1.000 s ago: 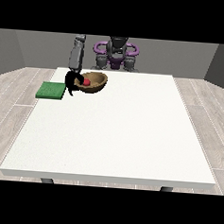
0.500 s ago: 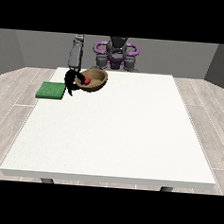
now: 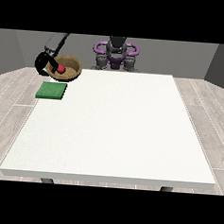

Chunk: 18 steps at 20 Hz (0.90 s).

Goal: Pick the cup and pour the ball into the bowl, then pick the bowl and place it on the pad

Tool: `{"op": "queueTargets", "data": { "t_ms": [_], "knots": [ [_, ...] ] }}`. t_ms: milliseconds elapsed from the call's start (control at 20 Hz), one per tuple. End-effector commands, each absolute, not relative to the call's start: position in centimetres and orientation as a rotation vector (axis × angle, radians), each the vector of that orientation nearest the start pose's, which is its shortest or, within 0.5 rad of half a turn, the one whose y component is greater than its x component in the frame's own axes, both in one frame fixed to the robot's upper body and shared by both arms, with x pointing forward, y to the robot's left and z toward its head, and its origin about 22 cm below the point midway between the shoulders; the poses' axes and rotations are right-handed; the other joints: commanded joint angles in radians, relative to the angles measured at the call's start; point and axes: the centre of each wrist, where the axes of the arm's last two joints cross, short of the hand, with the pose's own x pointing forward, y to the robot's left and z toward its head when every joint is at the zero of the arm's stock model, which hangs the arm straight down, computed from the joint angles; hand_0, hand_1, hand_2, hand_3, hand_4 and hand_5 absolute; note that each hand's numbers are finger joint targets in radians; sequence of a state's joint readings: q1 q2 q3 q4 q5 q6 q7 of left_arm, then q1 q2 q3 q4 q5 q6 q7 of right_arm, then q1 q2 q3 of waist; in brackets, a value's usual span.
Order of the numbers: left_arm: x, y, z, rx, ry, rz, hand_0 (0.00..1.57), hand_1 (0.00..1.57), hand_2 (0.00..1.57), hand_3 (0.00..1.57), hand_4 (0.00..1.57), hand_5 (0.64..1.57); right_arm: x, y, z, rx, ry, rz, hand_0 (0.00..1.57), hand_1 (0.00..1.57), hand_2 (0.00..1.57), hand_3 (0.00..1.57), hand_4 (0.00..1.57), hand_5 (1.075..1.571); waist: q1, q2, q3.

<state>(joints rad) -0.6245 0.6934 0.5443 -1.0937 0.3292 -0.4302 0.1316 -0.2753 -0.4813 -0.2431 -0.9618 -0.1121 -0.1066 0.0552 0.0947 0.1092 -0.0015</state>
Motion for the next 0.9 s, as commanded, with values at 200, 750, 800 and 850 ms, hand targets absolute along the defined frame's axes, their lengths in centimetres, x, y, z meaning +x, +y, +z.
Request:
{"op": "queueTargets", "data": {
  "t_ms": [200,750,800,850],
  "knots": [
    [31.3,49.0,19.7,0.165,-1.844,-0.009,0.00,0.00,0.00,0.00,1.20,1.543,30.7,-47.3,10.0,-0.552,-1.271,-0.158,1.57,1.57,1.57,0.67,1.07,1.566,-0.048,0.042,0.0011],
    [30.5,49.7,21.2,0.190,-1.962,-0.061,0.00,0.00,0.00,0.00,1.21,1.553,31.1,-49.1,8.9,-0.513,-1.310,-0.263,1.57,1.57,1.57,0.45,1.07,1.566,-0.008,0.144,0.0023],
    [31.0,49.8,21.3,0.185,-1.947,-0.033,0.00,0.00,0.00,0.00,1.21,1.551,32.7,-45.6,7.1,-0.475,-1.313,-0.258,1.57,1.57,1.57,0.49,1.07,1.567,-0.024,0.151,0.0019],
    [31.0,49.8,21.0,0.187,-1.952,-0.032,0.00,0.00,0.00,0.00,1.21,1.553,33.2,-45.1,7.1,-0.476,-1.303,-0.245,1.57,1.57,1.57,0.44,1.06,1.569,-0.018,0.141,0.0017]
  ]
}}
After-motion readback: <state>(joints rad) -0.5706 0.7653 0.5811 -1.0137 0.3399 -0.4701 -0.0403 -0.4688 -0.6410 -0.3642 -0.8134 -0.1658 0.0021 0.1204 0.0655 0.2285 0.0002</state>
